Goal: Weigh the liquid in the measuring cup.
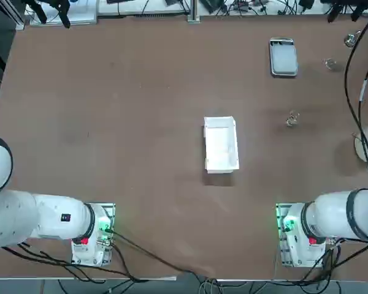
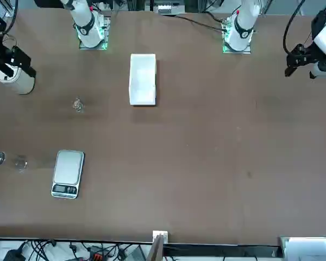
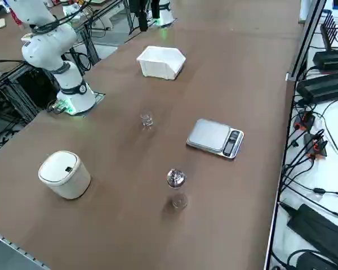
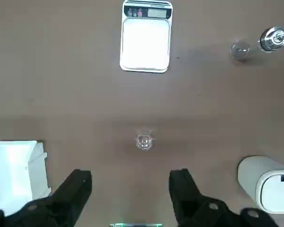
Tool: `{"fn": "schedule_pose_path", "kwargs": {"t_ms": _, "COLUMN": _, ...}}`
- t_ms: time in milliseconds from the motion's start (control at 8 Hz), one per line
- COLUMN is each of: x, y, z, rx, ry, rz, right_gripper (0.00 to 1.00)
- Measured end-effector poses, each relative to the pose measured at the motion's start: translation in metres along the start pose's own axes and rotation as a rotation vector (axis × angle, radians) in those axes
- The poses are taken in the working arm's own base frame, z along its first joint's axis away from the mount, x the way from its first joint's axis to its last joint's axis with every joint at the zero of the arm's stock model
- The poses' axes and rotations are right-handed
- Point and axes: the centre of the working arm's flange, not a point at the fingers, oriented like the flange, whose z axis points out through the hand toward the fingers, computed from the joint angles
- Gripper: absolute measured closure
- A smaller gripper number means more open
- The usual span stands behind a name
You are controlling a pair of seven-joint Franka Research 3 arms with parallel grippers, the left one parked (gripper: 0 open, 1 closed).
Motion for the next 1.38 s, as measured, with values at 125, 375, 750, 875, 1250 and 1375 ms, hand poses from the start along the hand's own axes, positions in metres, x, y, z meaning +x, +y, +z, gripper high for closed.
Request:
{"fn": "schedule_pose_path", "kwargs": {"t_ms": 125, "x": 0.000, "y": 0.000, "z": 0.000, "rx": 0.000, "ry": 0.001, "rz": 0.000, "right_gripper": 0.00}}
{"fn": "schedule_pose_path", "kwargs": {"t_ms": 375, "x": 0.002, "y": 0.000, "z": 0.002, "rx": 0.000, "ry": -0.004, "rz": 0.001, "right_gripper": 0.00}}
{"fn": "schedule_pose_path", "kwargs": {"t_ms": 750, "x": 0.012, "y": -0.019, "z": 0.027, "rx": -0.009, "ry": -0.043, "rz": 0.143, "right_gripper": 0.00}}
{"fn": "schedule_pose_path", "kwargs": {"t_ms": 875, "x": 0.020, "y": -0.048, "z": 0.047, "rx": -0.057, "ry": -0.057, "rz": 0.244, "right_gripper": 0.00}}
{"fn": "schedule_pose_path", "kwargs": {"t_ms": 1250, "x": 0.035, "y": -0.131, "z": 0.135, "rx": -0.248, "ry": -0.061, "rz": 0.541, "right_gripper": 0.00}}
{"fn": "schedule_pose_path", "kwargs": {"t_ms": 1375, "x": 0.037, "y": -0.140, "z": 0.162, "rx": -0.292, "ry": -0.033, "rz": 0.663, "right_gripper": 0.00}}
